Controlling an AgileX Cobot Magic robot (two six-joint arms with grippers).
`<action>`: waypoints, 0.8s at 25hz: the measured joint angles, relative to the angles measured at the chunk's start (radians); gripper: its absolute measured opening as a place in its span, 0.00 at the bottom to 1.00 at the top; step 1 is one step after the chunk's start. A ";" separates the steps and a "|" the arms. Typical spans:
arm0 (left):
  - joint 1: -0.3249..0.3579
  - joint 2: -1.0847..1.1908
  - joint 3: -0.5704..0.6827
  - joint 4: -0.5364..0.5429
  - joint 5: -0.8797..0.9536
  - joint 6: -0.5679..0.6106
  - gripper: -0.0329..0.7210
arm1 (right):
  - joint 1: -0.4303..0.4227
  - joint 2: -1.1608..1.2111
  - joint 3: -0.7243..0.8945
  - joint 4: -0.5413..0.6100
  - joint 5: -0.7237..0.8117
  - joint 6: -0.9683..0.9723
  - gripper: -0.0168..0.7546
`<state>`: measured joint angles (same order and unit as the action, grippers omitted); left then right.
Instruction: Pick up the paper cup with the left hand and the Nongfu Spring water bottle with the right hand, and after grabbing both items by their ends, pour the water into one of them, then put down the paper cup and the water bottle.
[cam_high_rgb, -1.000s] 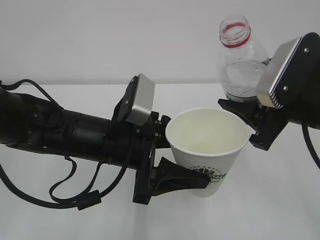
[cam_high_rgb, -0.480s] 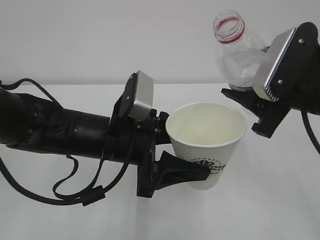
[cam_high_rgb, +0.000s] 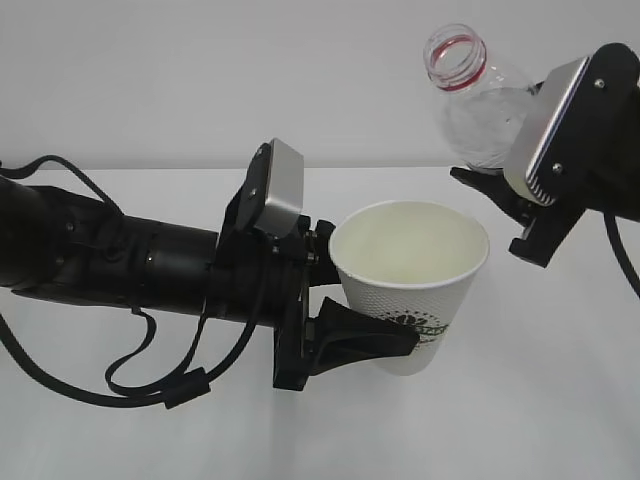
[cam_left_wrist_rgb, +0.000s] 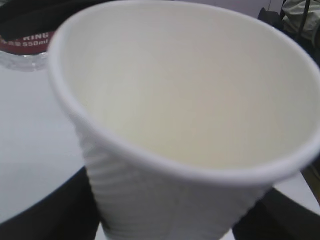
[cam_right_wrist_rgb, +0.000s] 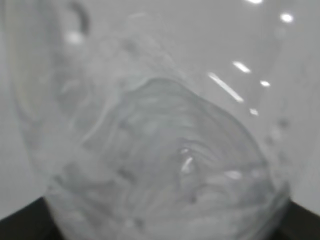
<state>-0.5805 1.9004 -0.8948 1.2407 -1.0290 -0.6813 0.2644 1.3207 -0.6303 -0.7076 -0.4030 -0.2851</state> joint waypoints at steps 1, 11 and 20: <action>0.002 0.000 0.000 0.000 0.000 0.000 0.73 | 0.000 0.000 0.000 0.013 0.000 -0.017 0.67; 0.041 0.000 0.000 0.021 -0.026 0.000 0.73 | 0.000 0.000 0.000 0.091 0.005 -0.143 0.67; 0.041 0.000 0.000 0.043 -0.026 -0.002 0.73 | 0.000 0.000 0.000 0.113 0.005 -0.213 0.67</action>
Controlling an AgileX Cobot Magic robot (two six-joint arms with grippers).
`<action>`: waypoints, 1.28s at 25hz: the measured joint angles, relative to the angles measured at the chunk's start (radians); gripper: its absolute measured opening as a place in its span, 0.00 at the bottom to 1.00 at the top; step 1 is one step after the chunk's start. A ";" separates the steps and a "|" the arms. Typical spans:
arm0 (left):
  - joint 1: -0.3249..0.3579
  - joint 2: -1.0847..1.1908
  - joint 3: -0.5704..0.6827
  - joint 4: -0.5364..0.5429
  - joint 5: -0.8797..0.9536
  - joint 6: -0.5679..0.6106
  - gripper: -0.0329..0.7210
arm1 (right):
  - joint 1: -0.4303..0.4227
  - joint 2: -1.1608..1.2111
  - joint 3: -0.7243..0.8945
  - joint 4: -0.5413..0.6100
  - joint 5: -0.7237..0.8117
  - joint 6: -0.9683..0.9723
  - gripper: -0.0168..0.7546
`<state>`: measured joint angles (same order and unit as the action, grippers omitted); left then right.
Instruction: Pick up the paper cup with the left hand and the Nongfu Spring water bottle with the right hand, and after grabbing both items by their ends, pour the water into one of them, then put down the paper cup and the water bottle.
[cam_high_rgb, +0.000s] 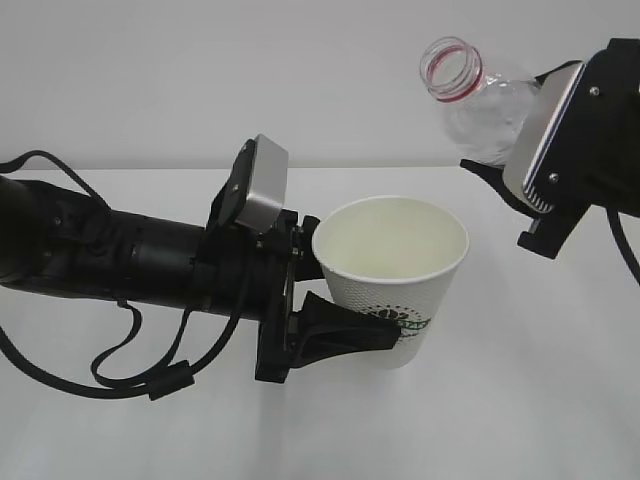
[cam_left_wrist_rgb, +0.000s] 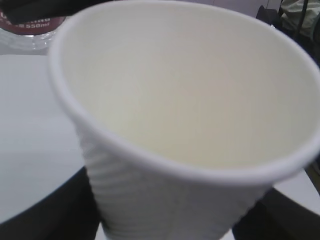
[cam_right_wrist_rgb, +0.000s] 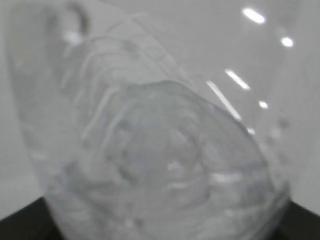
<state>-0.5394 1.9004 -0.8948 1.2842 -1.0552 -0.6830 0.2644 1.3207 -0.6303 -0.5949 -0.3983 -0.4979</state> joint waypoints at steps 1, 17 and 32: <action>0.000 -0.002 0.000 0.000 0.000 0.000 0.73 | 0.000 0.000 0.000 0.002 0.000 -0.005 0.67; 0.000 -0.002 0.000 0.011 0.000 -0.002 0.73 | 0.000 0.000 0.000 0.005 -0.060 -0.143 0.67; 0.027 -0.014 0.000 0.077 -0.061 -0.052 0.72 | 0.000 0.000 0.000 0.079 -0.080 -0.266 0.67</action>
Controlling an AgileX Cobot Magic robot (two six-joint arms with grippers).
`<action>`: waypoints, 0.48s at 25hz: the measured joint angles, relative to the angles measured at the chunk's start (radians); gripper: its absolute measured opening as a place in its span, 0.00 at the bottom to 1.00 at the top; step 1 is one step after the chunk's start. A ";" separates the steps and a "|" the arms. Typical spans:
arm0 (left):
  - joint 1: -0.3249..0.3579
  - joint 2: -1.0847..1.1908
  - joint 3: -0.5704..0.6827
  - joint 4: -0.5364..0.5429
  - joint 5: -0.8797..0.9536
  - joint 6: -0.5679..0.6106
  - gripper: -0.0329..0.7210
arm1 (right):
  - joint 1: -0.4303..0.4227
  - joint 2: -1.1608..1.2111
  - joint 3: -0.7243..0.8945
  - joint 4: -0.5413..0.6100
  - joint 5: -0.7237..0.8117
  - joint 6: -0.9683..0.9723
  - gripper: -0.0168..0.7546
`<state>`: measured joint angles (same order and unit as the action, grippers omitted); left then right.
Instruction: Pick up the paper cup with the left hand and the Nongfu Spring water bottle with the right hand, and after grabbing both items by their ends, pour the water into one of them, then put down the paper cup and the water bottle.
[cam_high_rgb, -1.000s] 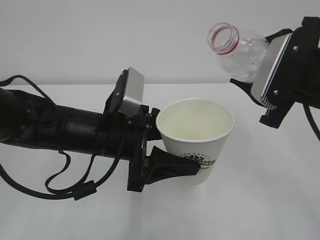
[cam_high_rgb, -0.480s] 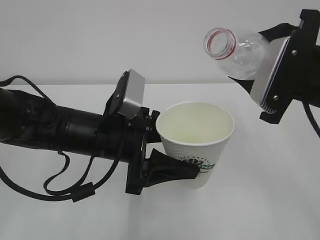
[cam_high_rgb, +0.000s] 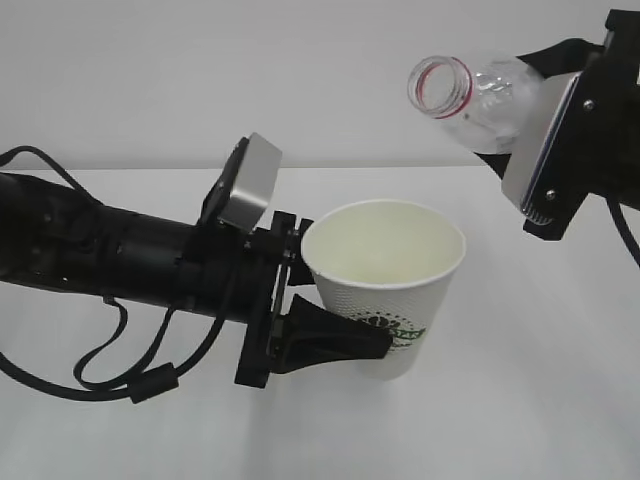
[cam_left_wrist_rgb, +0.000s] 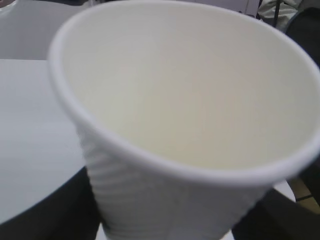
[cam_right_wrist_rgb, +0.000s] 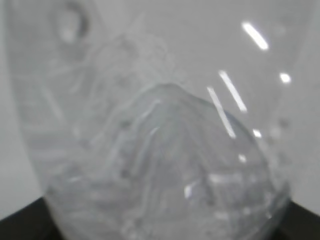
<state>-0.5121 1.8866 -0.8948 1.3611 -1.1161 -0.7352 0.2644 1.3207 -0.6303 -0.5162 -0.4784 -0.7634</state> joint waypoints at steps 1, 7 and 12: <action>0.011 0.000 0.000 0.000 -0.006 -0.003 0.72 | 0.000 0.000 0.000 0.002 0.000 -0.007 0.67; 0.043 0.000 0.000 0.005 -0.028 -0.014 0.72 | 0.000 0.000 0.000 0.002 -0.002 -0.015 0.67; 0.043 0.000 0.000 0.010 -0.024 -0.014 0.72 | 0.000 0.000 0.000 0.004 -0.008 -0.045 0.67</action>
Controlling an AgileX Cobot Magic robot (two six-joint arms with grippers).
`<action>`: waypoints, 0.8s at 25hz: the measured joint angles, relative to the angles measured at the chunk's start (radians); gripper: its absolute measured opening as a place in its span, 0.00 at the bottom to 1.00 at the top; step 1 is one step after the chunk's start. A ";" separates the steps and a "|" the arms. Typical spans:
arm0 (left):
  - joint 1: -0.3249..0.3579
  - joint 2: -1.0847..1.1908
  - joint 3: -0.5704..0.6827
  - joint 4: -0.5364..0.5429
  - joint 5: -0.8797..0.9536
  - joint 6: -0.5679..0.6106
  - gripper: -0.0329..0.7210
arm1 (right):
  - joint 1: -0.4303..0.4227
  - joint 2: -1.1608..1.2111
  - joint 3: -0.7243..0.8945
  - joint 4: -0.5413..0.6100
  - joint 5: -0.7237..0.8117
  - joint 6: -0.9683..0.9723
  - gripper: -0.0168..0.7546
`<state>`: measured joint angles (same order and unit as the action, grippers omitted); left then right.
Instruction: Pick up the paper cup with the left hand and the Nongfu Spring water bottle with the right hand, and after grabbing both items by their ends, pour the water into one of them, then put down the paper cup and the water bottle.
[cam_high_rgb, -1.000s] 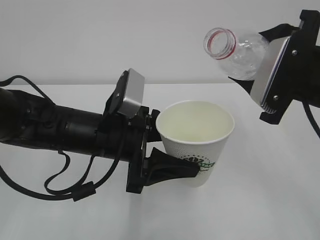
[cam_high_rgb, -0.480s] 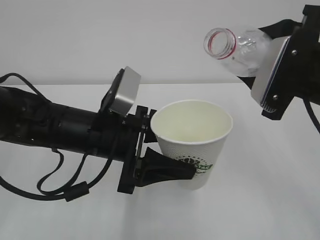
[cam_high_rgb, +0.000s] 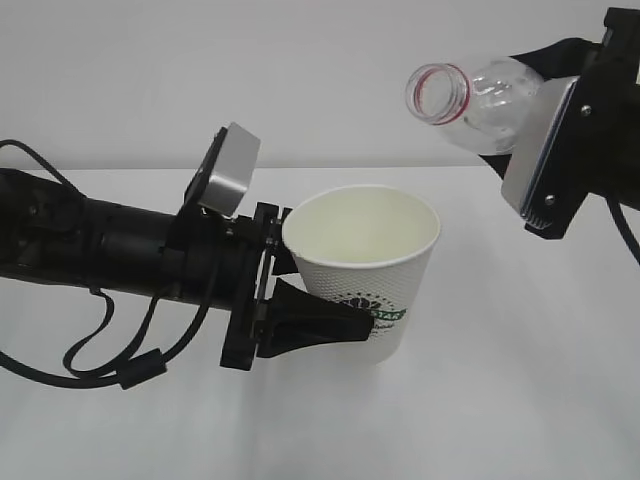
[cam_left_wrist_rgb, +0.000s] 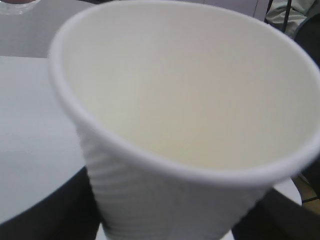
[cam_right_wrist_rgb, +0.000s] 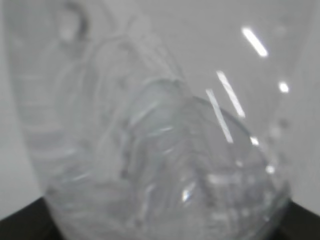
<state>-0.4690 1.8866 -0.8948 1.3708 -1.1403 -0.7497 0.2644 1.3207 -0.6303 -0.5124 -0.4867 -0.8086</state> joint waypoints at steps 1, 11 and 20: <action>0.000 0.000 0.000 0.002 0.004 0.000 0.72 | 0.000 0.000 0.000 0.000 -0.001 -0.005 0.67; -0.043 0.000 0.000 0.003 0.031 0.000 0.72 | 0.000 0.000 0.000 0.000 -0.031 -0.037 0.67; -0.048 0.000 0.000 -0.019 0.031 0.028 0.72 | 0.000 0.000 0.000 0.000 -0.035 -0.064 0.67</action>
<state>-0.5167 1.8866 -0.8948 1.3519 -1.1093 -0.7216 0.2644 1.3207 -0.6303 -0.5124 -0.5220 -0.8727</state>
